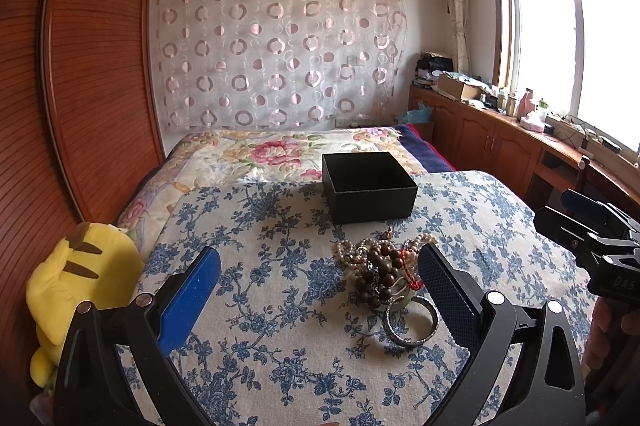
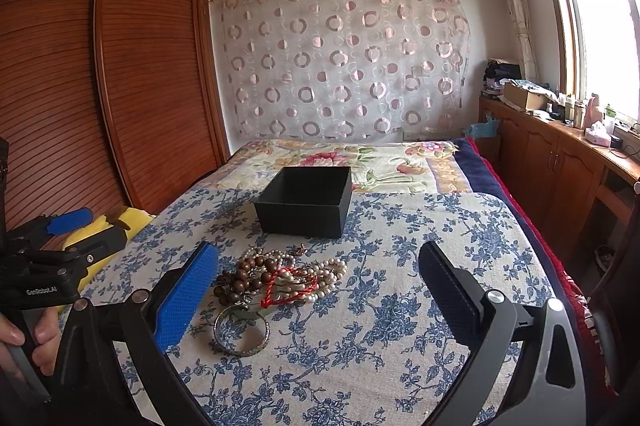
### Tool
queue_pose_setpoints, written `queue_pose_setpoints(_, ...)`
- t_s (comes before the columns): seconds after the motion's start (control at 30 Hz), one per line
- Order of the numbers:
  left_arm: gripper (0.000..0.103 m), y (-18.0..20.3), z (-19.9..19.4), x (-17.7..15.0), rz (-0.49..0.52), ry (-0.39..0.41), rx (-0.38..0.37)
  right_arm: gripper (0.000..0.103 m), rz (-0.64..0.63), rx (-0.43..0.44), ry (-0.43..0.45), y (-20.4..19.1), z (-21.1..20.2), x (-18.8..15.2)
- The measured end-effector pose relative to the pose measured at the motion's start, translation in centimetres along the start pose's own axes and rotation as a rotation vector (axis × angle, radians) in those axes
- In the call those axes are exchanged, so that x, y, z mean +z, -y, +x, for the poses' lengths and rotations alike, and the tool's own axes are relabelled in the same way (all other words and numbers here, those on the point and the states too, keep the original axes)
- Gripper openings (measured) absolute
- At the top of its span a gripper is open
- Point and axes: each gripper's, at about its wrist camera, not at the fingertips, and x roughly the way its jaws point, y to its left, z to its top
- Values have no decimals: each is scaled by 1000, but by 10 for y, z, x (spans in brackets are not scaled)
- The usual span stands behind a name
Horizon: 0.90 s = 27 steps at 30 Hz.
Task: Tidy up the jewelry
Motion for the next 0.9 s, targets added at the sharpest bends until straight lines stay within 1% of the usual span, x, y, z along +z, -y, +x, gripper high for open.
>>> queue_pose_setpoints(0.53, 95, 9, -6, 1, -1, -4, -3, 101, 1, 1, 0, 0, 1, -1)
queue_pose_setpoints(0.57, 95, 18, 3, -4, 1, -6, -6, 101, 1, 1, 0, 0, 1, -1)
queue_pose_setpoints(0.6, 95, 21, 3, -4, 1, -9, -7, 101, 2, 1, 0, 1, 1, -1)
queue_pose_setpoints(0.8, 95, 23, 6, -8, -2, -26, -16, 101, 2, 2, -11, -8, 4, -2)
queue_pose_setpoints(0.83, 95, 24, 8, -10, -3, -32, -20, 101, -1, 6, -18, -15, 9, -3)
queue_pose_setpoints(0.9, 95, 21, 12, -12, -5, -48, -28, 101, -4, 9, -24, -14, 14, -5)
